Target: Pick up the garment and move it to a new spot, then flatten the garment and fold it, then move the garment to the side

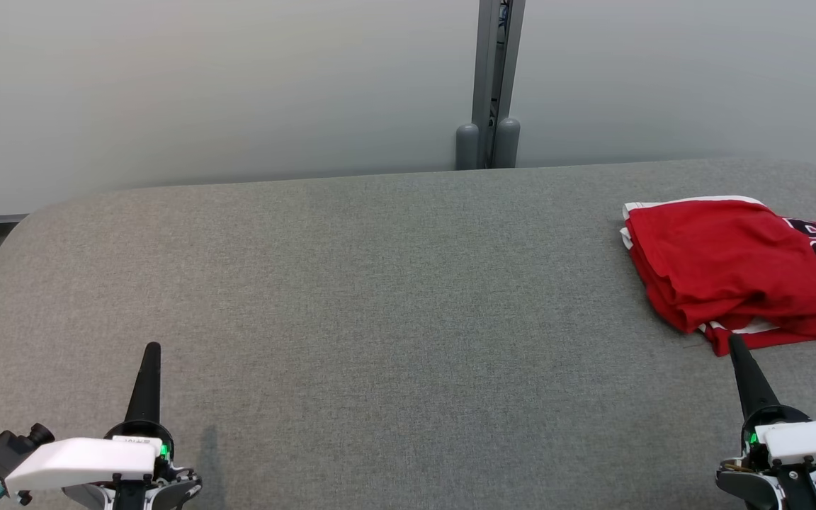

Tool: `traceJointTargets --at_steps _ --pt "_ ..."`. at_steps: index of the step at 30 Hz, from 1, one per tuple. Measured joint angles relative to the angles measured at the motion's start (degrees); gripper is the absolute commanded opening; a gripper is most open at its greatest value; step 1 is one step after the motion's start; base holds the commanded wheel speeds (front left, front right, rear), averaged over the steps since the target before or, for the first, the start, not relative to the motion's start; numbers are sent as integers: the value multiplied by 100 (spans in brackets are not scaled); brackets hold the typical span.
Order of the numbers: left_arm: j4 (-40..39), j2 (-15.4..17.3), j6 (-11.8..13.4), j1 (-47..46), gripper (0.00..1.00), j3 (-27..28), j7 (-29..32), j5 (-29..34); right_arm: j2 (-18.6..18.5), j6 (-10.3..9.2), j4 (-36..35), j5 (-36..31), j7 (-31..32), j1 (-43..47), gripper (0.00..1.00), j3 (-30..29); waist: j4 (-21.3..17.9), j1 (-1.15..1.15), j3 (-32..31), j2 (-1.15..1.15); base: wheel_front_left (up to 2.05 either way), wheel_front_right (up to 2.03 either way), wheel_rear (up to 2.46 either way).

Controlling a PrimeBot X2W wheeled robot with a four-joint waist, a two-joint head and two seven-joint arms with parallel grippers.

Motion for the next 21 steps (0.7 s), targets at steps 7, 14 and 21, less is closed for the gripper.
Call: traceJointTargets --at_steps 7,14,21 --pt "-7 2 -5 -32 0 26 69 -286 27 0 1 267 74 -23 0 -45 5 0 5 0 0 0 0" --pt "-14 5 -7 -59 0 51 166 -590 53 0 2 547 157 -52 0 -107 11 0 10 0 0 0 0" --pt "-23 7 -8 -117 0 73 226 -858 81 0 4 801 248 -99 0 -157 17 0 16 0 0 0 0"
